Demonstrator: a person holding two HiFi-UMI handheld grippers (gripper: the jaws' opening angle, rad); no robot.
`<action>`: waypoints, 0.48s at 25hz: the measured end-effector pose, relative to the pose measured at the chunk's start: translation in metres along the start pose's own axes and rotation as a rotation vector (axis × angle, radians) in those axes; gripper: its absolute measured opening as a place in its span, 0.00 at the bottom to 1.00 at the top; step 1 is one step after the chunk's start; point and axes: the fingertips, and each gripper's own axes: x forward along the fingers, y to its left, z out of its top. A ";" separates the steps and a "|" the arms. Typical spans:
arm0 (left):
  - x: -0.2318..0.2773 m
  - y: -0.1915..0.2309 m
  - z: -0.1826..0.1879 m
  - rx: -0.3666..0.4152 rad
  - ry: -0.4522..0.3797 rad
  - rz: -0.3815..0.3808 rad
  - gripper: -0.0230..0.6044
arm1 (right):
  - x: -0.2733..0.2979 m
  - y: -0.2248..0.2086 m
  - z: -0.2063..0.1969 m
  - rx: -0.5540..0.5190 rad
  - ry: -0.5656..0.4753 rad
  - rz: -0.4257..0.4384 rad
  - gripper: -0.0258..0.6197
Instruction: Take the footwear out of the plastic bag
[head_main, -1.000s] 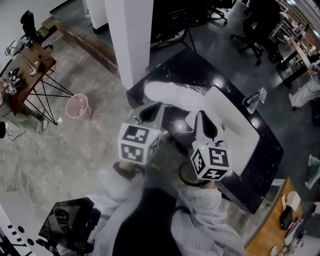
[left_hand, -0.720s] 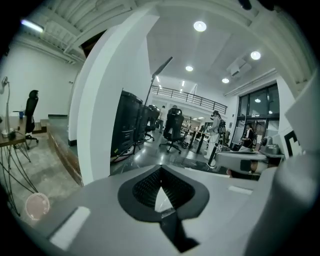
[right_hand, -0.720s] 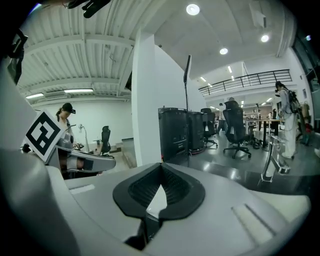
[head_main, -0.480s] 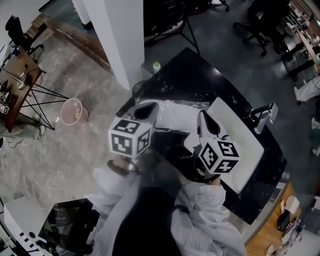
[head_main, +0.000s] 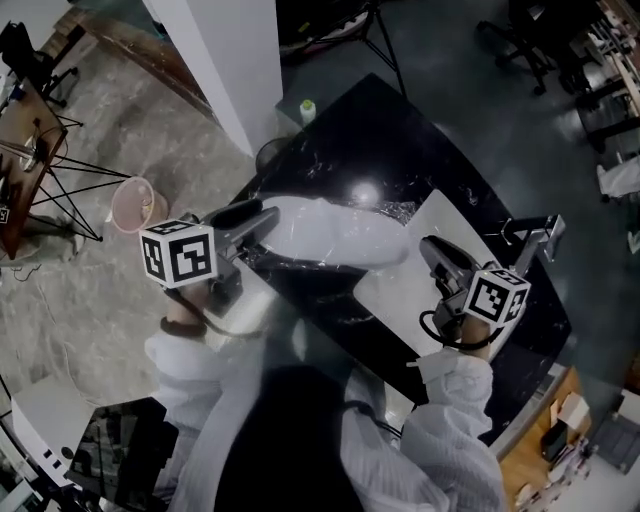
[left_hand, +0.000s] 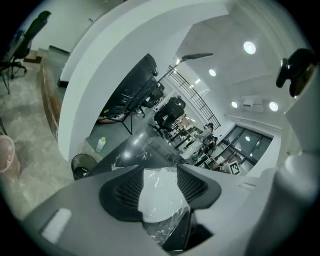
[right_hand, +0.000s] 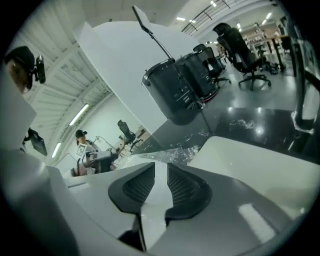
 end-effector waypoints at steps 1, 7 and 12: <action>-0.004 0.005 0.000 -0.011 0.003 -0.009 0.38 | 0.000 -0.007 -0.004 0.021 0.025 0.035 0.18; -0.021 0.032 -0.006 -0.054 0.087 -0.028 0.42 | 0.014 -0.027 -0.027 0.092 0.183 0.226 0.23; -0.023 0.051 -0.019 -0.060 0.195 0.000 0.42 | 0.025 -0.027 -0.040 0.128 0.285 0.336 0.23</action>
